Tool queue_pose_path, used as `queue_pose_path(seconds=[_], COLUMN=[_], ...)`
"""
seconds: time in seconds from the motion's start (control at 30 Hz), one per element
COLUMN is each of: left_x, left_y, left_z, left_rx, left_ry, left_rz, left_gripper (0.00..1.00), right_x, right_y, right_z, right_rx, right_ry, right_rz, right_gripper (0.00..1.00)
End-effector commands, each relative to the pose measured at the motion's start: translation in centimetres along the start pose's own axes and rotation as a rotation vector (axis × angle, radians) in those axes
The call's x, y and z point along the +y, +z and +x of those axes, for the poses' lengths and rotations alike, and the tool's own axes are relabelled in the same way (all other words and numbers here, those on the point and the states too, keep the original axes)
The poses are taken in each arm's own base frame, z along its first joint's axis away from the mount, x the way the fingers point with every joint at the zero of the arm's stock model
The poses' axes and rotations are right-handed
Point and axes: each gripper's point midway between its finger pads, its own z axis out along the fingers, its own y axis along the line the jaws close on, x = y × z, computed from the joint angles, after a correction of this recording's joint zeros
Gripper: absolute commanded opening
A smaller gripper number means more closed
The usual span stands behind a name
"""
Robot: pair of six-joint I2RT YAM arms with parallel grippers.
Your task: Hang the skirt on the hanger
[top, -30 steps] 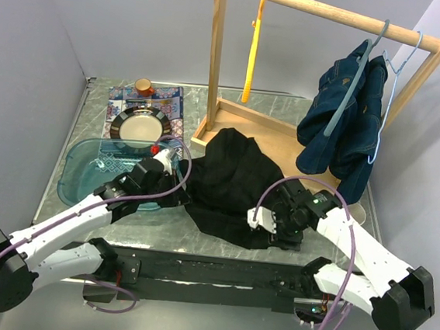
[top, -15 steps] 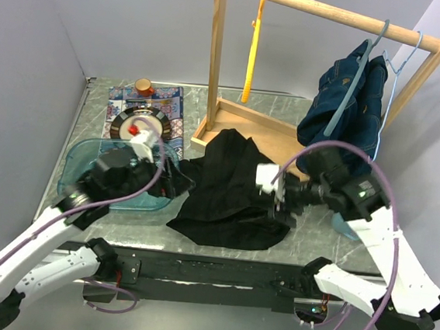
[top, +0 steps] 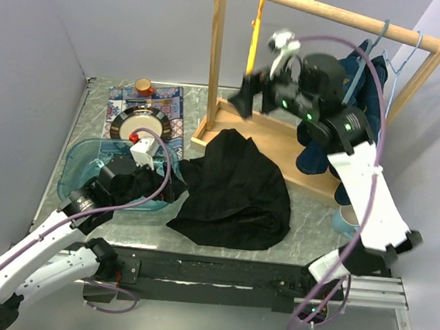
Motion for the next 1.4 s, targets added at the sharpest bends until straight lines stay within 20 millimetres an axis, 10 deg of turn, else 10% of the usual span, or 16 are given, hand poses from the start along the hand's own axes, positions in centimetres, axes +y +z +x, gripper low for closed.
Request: queue_pose_path(seconds=[0.0, 0.37, 0.7, 1.07, 1.37], left_x=[0.3, 0.1, -0.3, -0.4, 0.2], left_y=[-0.4, -0.9, -1.3, -1.6, -1.6], left_z=[-2.2, -2.4, -2.5, -2.7, -3.2], left_rx=[-0.111, -0.139, -0.151, -0.163, -0.183], left_ry=[0.044, 0.042, 0.041, 0.039, 0.057], left_rz=[-0.017, 0.002, 0.028, 0.037, 0.0], left_gripper=[0.92, 0.93, 0.93, 0.94, 0.97], right_x=[-4.3, -11.9, -10.4, -7.7, -3.9], right_y=[0.1, 5.3, 3.9, -1.2, -3.2], right_z=[-7.5, -6.5, -6.7, -11.5, -7.6], right_rx=[-0.299, -0.338, -0.319, -0.436, -0.339], right_ry=[0.234, 0.19, -0.007, 0.002, -0.001], right_rz=[0.272, 0.672, 0.736, 0.61, 0.362], right_gripper=[1.0, 0.91, 0.0, 0.0, 0.0])
